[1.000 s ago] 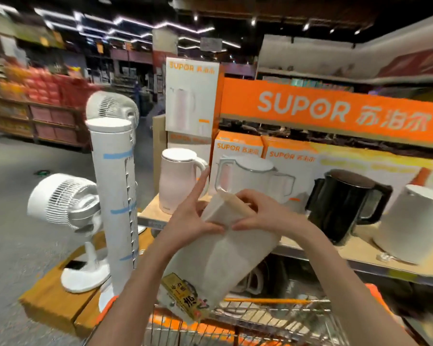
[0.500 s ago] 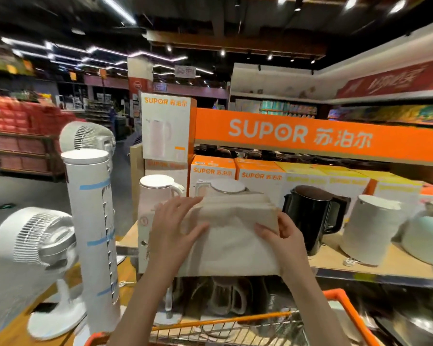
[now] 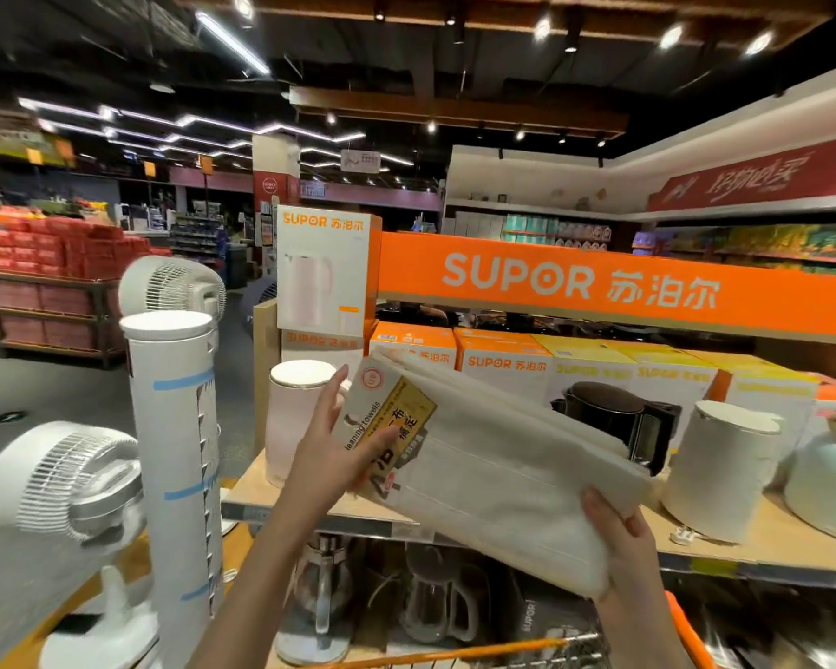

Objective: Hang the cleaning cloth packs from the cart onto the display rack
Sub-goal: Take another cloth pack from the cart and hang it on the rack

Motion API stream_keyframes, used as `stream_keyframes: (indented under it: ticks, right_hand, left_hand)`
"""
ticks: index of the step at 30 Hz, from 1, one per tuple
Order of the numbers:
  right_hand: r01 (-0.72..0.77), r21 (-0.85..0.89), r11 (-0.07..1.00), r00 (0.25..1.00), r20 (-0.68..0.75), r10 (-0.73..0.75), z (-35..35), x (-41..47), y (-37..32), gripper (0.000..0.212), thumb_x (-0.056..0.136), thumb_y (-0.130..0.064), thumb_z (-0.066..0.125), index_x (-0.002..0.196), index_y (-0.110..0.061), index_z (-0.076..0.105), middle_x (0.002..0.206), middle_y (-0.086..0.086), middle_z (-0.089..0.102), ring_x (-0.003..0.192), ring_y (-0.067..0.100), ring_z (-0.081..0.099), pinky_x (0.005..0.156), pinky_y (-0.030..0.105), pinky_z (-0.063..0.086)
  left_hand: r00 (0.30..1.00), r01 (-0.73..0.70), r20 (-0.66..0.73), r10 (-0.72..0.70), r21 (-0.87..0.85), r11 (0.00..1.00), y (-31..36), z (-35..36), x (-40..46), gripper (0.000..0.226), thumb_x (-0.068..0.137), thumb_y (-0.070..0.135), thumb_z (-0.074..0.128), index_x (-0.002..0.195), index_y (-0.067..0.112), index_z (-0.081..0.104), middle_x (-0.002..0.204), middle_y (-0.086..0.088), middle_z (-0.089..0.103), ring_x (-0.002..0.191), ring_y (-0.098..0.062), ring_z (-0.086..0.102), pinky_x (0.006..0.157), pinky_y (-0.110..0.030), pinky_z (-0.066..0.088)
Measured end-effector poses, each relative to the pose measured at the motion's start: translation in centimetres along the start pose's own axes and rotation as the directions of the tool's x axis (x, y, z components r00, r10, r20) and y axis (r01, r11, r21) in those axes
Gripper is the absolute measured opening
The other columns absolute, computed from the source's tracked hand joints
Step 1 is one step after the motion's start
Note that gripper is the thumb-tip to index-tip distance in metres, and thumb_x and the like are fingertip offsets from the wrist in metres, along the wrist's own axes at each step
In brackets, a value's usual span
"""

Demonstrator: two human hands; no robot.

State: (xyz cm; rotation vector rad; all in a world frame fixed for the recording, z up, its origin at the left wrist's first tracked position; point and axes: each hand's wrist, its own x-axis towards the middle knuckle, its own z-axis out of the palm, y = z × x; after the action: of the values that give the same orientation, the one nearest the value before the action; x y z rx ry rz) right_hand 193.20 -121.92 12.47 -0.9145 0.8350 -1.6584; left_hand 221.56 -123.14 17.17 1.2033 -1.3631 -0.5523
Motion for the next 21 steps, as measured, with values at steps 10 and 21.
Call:
stream_keyframes:
  ticks: [10, 21]
  right_hand:
    - [-0.104, -0.014, 0.994, 0.995, 0.003, 0.104, -2.7, -0.3, 1.0, 0.058, 0.068, -0.017, 0.07, 0.123, -0.016, 0.053, 0.116, 0.013, 0.064, 0.1, 0.033, 0.064, 0.068, 0.043, 0.056]
    - [0.002, -0.46, 0.888, 0.997, 0.073, 0.036, -4.3, 0.1, -2.2, 0.119, 0.037, -0.038, 0.089, 0.137, -0.047, 0.024, 0.135, -0.003, 0.038, 0.111, 0.017, 0.051, 0.088, 0.039, 0.051]
  left_hand:
    - [0.994, -0.101, 0.029, 0.105, -0.106, 0.989, 2.3, 1.7, 0.4, 0.082, 0.047, 0.057, 0.077, 0.109, 0.08, 0.029, 0.111, 0.0, 0.063, 0.099, -0.011, 0.065, 0.065, -0.019, 0.056]
    - [0.978, -0.196, 0.049, 0.205, -0.147, 0.97, 4.4, 2.2, -0.1, 0.092, 0.046, 0.042, 0.084, 0.118, 0.069, 0.036, 0.1, 0.002, 0.07, 0.089, -0.009, 0.069, 0.071, -0.03, 0.06]
